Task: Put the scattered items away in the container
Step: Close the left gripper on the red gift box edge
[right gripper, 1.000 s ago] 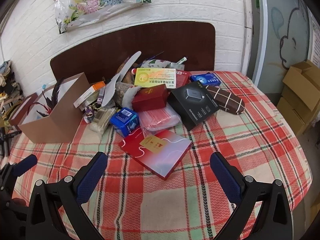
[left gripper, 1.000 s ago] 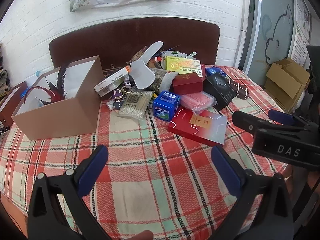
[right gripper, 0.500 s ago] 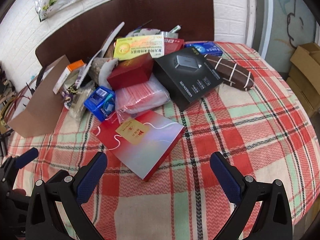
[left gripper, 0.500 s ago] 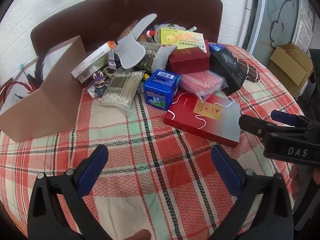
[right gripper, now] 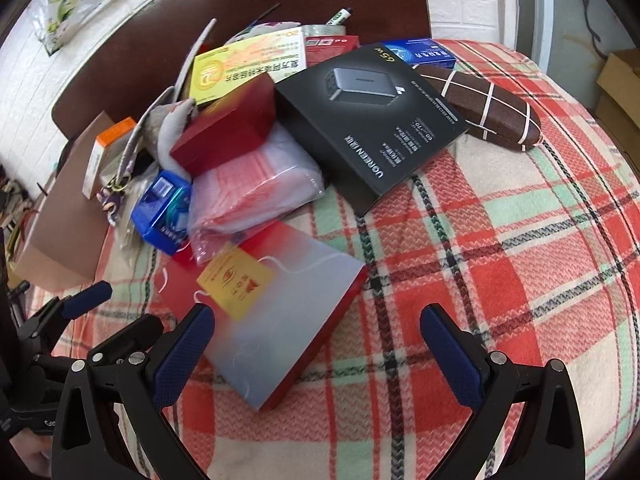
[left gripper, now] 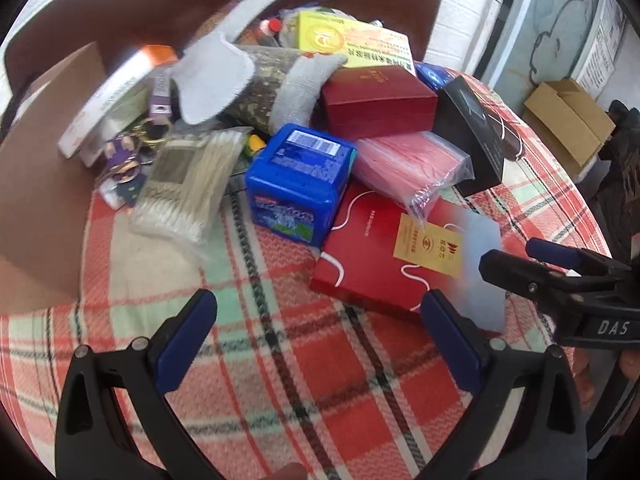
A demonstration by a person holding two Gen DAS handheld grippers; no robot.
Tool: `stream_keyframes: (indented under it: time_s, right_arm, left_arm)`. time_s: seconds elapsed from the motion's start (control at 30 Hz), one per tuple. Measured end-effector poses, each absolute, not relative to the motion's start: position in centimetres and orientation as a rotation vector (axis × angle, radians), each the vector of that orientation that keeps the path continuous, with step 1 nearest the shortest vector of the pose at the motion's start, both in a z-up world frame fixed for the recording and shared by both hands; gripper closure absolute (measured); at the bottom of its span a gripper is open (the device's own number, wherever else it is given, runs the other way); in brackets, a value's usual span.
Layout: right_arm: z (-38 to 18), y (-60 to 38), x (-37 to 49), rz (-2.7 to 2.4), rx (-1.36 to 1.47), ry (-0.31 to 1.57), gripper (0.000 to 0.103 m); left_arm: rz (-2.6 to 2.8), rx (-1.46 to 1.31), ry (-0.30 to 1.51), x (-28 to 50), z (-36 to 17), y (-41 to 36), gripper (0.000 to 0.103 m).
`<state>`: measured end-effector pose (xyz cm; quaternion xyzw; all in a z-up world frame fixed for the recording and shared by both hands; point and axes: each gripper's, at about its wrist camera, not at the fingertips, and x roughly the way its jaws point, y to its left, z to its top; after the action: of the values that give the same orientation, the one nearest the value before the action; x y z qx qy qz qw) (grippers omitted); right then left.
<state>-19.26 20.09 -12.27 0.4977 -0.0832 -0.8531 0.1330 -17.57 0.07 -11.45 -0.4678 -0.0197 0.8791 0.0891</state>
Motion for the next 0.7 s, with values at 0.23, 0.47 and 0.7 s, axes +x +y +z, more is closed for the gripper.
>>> stream_keyframes:
  time_s: [0.23, 0.47, 0.7]
  right_arm:
    - [-12.9, 19.7, -21.3, -2.392, 1.481, -0.288, 0.0]
    - [-13.7, 18.2, -22.1, -2.321, 1.515, -0.284, 0.0]
    - [-13.8, 18.5, -22.0, -2.321, 1.512, -0.343, 0.001]
  left_arm:
    - [2.464, -1.372, -0.063, -19.8, -12.5, -0.6, 0.009]
    - [2.362, -1.379, -0.099, -21.9, -13.5, -0.9, 0.01]
    - [2.283, -1.342, -0.144, -21.6, -13.2, -0.1, 0.042]
